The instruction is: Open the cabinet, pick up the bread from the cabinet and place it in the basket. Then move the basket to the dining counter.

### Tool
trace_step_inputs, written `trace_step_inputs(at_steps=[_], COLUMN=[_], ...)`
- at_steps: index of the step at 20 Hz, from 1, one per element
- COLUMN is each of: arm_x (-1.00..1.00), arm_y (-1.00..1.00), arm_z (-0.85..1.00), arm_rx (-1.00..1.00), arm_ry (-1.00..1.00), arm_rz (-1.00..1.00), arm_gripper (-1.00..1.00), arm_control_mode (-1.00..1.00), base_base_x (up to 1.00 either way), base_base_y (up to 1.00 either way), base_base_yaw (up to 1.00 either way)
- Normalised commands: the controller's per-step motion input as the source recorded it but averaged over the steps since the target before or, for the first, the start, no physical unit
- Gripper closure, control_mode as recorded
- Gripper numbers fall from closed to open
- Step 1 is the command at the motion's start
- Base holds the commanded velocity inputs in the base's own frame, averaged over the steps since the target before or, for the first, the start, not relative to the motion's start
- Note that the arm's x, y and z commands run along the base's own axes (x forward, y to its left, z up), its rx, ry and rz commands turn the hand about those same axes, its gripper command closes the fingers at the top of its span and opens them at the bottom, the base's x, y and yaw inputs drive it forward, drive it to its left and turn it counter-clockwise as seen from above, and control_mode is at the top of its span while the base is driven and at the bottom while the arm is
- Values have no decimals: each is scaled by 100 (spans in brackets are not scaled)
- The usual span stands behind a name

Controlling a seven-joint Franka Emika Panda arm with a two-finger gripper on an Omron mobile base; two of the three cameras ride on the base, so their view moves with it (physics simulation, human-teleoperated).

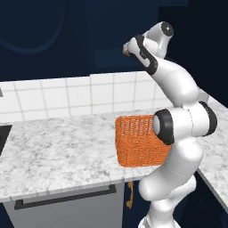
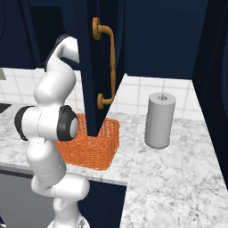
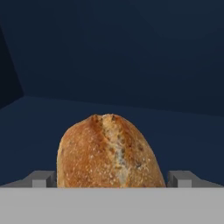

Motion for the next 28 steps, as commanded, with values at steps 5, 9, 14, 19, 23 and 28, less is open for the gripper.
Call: trace_step_inputs(at_steps=[5,9,14,19,23,28], arm_x=[3,7,4,-43,-84,-92], arm_y=[0,0,0,0,0,26], arm_z=[-20,-24,-5,0,0,25], arm_rx=[0,0,0,0,0,0], arm_ry=[0,0,0,-9,-24,-17], arm_rz=[0,0,0,-1,-6,-4], arm_gripper=[-100,100,100,100,100,100], arm_control_mode=[-100,-100,-100,-100,-100,-100], base_base_x=[0,0,0,0,0,0], base_base_y=[0,0,0,0,0,0], base_base_yaw=[0,0,0,0,0,0])
